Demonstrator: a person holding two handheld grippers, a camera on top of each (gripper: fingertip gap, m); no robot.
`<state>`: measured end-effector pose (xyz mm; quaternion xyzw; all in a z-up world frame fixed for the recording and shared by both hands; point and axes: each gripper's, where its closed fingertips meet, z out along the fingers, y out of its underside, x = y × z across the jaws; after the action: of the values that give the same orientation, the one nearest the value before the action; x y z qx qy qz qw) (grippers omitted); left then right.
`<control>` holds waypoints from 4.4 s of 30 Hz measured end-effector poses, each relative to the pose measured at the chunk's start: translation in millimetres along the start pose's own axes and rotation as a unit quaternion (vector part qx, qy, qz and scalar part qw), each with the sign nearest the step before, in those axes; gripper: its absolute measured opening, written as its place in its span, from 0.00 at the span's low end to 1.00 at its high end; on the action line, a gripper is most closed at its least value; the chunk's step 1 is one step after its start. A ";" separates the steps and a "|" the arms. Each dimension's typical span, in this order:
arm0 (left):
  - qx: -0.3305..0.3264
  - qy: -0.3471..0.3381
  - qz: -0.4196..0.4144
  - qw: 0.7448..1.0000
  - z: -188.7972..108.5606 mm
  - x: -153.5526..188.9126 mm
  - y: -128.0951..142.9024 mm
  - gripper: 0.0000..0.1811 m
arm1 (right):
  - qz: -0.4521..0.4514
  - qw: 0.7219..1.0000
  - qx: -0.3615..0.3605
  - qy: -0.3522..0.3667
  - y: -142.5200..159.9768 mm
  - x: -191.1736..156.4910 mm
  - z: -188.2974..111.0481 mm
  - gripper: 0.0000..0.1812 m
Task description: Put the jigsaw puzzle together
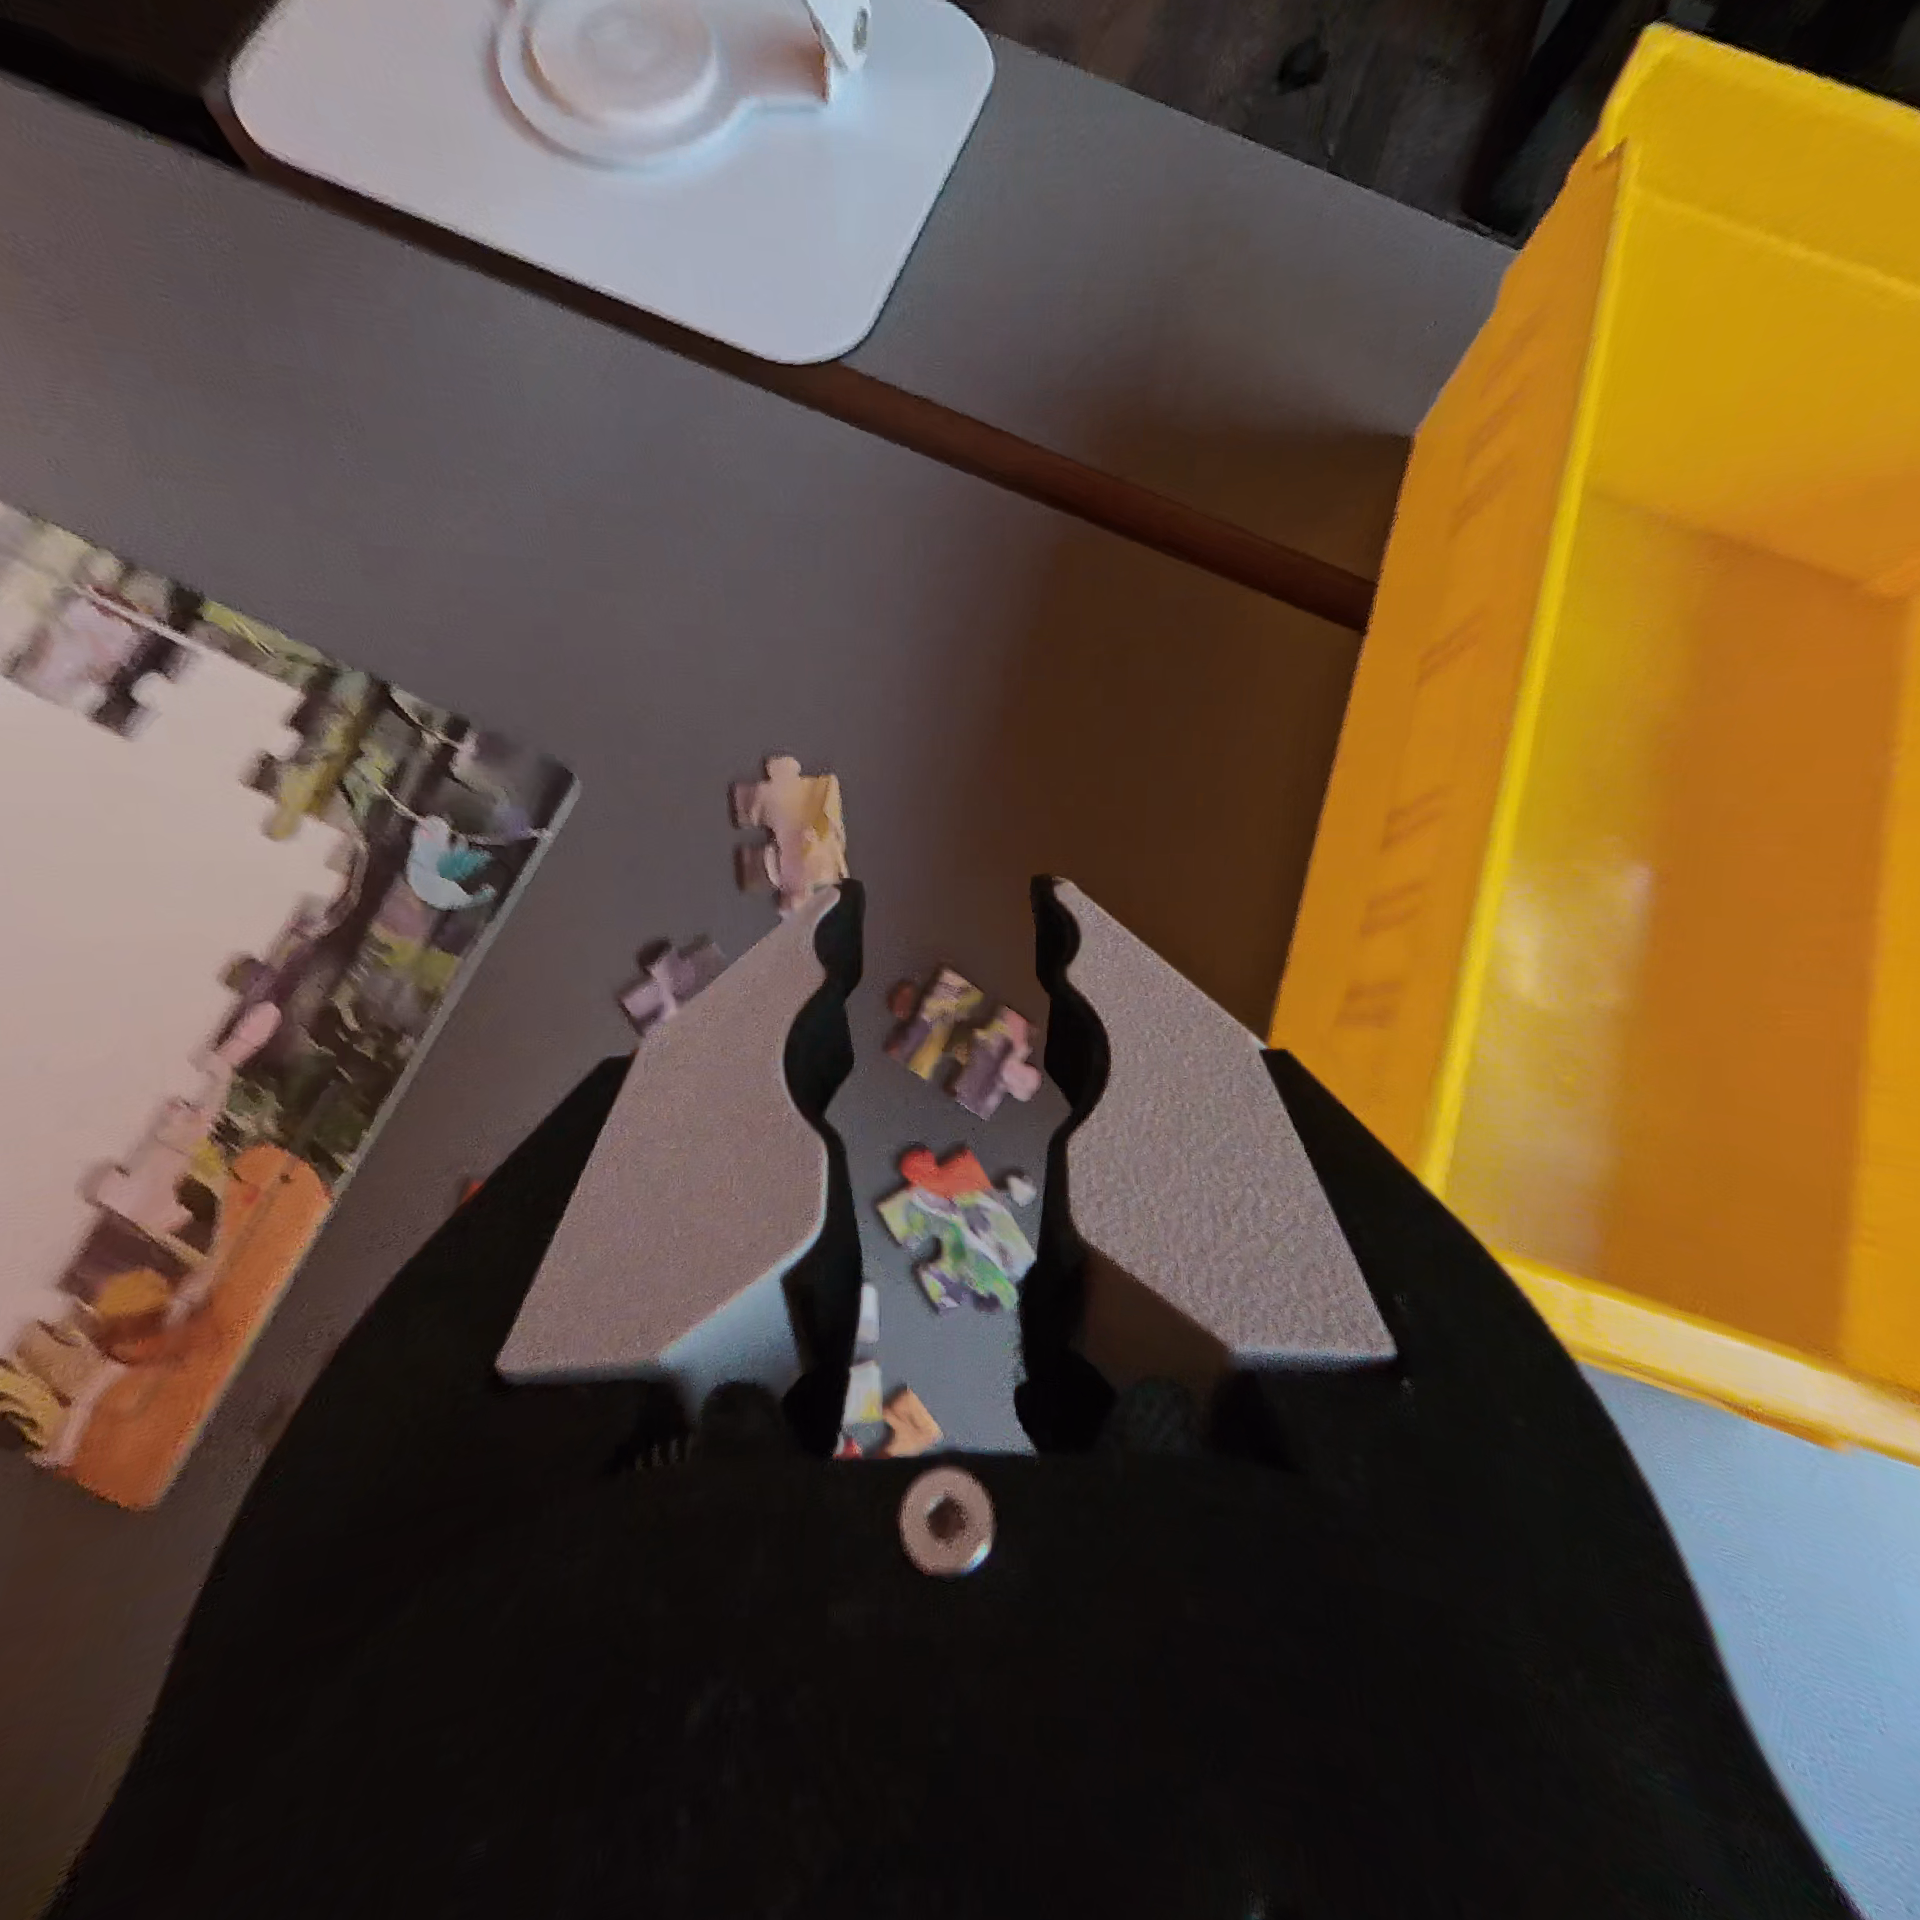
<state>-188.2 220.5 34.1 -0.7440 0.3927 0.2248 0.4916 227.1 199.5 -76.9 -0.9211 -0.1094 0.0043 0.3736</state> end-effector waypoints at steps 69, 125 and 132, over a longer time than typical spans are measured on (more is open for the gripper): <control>-0.069 0.030 0.007 0.997 12.1 3.6 31.3 0.26 | -0.050 0.987 -0.116 -0.099 76.6 0.2 47.0 0.10; -0.103 0.040 -0.002 0.994 18.3 2.9 49.4 0.26 | -0.010 0.975 -0.219 -0.025 112.4 37.0 -88.2 0.13; -0.103 0.040 -0.006 0.994 17.5 0.7 50.7 0.26 | -0.058 0.968 -0.242 -0.042 111.9 20.1 -79.2 0.13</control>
<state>-227.7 225.6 -1.8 -0.8013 0.3826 0.2311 0.3976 276.0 71.2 -95.3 -0.9752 -0.1758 -0.0050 0.1344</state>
